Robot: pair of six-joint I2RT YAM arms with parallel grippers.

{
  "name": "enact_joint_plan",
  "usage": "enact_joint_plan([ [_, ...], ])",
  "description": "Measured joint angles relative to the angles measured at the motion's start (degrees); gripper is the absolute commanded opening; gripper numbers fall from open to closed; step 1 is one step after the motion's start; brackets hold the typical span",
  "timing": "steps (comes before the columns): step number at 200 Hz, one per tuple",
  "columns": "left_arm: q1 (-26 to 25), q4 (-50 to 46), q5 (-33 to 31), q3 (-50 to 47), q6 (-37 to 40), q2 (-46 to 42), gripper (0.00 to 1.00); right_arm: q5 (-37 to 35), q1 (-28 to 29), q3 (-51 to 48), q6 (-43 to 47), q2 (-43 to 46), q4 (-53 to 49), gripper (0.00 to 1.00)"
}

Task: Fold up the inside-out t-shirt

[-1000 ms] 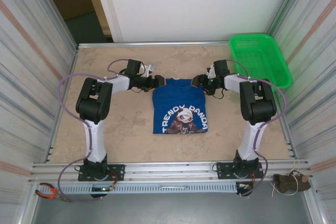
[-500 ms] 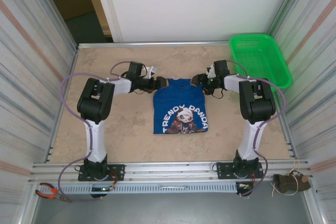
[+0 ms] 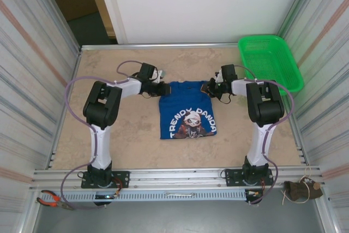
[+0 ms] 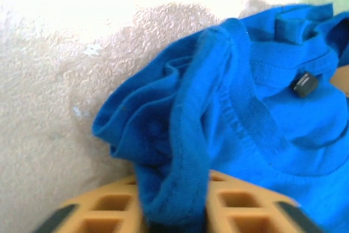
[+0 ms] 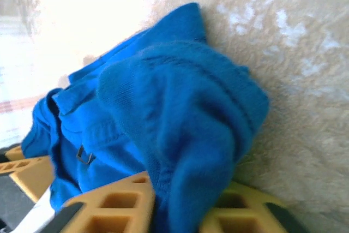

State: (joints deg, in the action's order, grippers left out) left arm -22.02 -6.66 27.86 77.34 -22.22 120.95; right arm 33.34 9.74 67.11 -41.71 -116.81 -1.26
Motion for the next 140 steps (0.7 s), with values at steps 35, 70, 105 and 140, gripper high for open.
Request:
enact_joint_plan([
  [35, 0.5, 3.7, 1.8, -1.6, -0.3, 0.1, 0.0, 0.7, -0.1, -0.7, -1.2, 0.0, 1.7, 0.0],
  [70, 2.1, 9.2, 4.4, -6.8, -3.6, -3.1, 0.0, 1.1, -0.5, -3.3, -2.7, 2.6, 2.6, 0.0],
  [105, 3.0, 13.4, 6.9, -9.4, -6.7, -9.6, 0.0, 1.2, -0.4, -4.7, -3.7, 8.7, 2.7, 0.0],
  [140, 3.1, 17.6, 8.6, -9.8, -9.2, -15.0, 0.0, 1.2, -0.4, -5.2, -5.2, 13.4, 3.7, 0.0],
])
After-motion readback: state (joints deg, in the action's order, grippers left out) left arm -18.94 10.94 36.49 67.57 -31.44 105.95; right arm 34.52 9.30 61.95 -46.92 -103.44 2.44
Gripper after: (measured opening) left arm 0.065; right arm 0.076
